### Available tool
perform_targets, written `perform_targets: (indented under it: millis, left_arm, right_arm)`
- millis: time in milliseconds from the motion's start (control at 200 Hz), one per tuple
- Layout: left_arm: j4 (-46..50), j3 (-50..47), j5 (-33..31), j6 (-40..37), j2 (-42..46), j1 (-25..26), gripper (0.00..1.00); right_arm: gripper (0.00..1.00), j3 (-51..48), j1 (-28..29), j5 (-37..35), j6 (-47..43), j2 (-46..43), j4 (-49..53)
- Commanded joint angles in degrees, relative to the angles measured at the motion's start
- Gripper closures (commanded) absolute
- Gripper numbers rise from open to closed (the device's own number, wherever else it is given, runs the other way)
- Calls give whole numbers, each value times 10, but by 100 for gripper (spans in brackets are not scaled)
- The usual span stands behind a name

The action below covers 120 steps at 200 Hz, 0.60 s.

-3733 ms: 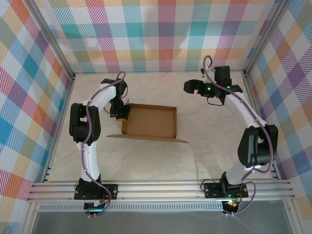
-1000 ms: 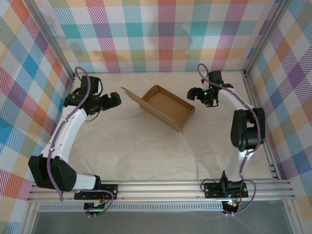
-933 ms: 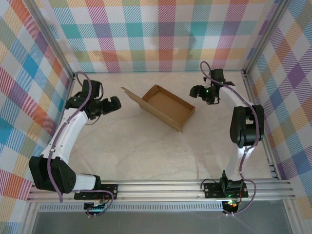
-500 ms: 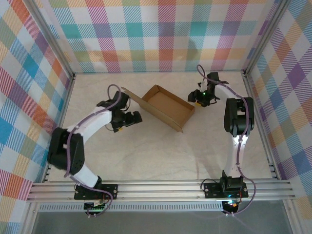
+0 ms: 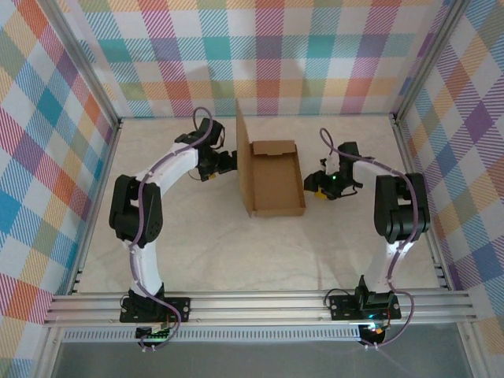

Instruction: Fold the paper box

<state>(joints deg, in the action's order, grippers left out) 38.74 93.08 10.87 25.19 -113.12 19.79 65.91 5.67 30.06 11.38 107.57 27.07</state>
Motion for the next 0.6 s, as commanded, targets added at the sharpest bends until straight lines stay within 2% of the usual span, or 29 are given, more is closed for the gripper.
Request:
perform_targets:
  millis: [0, 95, 180, 325, 455, 595]
  left_arm:
    - [37, 49, 21, -34, -25, -17, 0]
    - [48, 75, 22, -41, -36, -30, 0]
    - [45, 74, 19, -43, -27, -44, 0]
    - [24, 1, -17, -38, 35, -57, 0]
    - [-4, -109, -54, -21, 116, -68, 0]
    - [-11, -220, -72, -4, 199, -68, 0]
  right_arm:
    - [40, -42, 14, 26, 15, -38, -35]
    - [40, -71, 17, 13, 28, -72, -44]
    - [38, -78, 16, -32, 29, -111, -40]
    - [30, -41, 8, -90, 10, -141, -31]
    - [21, 37, 7, -96, -30, -108, -34]
    - [19, 166, 5, -54, -114, -12, -15]
